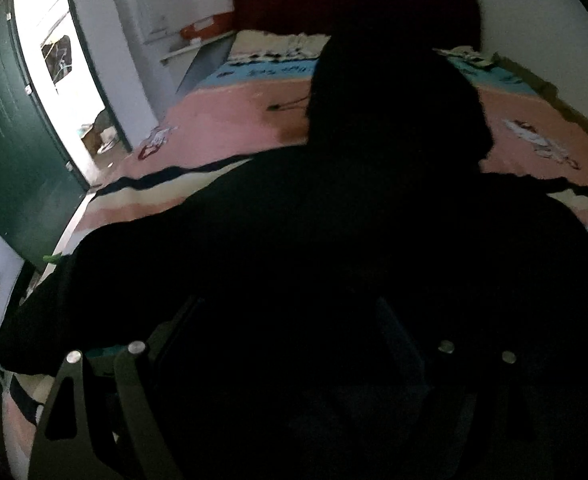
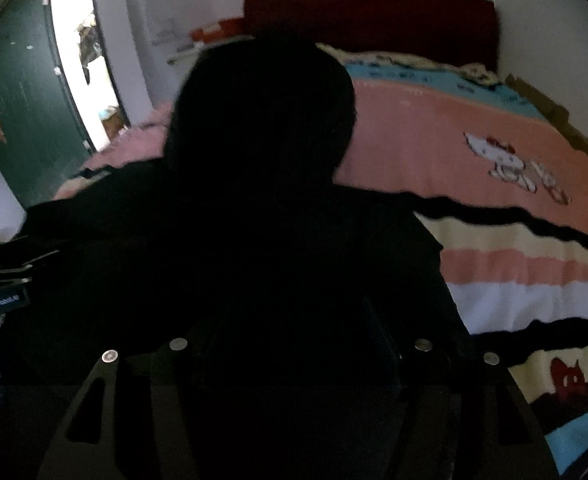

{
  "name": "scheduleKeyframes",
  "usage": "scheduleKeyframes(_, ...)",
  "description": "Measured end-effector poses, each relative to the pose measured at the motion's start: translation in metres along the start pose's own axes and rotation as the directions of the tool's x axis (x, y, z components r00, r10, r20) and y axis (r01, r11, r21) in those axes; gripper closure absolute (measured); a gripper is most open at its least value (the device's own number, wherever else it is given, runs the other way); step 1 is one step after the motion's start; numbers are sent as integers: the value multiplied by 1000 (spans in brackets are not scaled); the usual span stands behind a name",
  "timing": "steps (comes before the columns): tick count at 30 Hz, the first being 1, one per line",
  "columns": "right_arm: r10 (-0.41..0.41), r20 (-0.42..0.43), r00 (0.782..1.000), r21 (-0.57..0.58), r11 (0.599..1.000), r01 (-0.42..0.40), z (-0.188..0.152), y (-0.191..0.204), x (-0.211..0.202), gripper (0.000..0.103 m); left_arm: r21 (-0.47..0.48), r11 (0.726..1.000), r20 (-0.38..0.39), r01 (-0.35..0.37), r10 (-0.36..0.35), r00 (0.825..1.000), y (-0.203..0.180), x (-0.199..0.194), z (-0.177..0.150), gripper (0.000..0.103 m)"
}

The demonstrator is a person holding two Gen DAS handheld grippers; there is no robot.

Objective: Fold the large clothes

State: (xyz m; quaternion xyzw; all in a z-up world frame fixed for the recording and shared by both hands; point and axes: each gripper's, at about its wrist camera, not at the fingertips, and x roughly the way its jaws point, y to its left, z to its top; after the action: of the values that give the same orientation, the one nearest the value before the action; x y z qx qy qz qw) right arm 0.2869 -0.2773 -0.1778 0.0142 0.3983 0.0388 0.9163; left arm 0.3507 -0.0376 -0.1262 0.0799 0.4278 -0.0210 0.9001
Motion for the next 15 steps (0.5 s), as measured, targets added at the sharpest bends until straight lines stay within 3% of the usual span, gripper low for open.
scheduleKeyframes(7, 11, -94, 995, -45, 999, -16, -29, 17, 25, 40, 23, 1000, -112, 7, -5, 994, -12, 32, -23, 17)
scheduleKeyframes(15, -36, -132, 991, -62, 998, 28, -30, 23, 24, 40, -9, 1000, -60, -2, 2, 998, 1, 2, -28, 17)
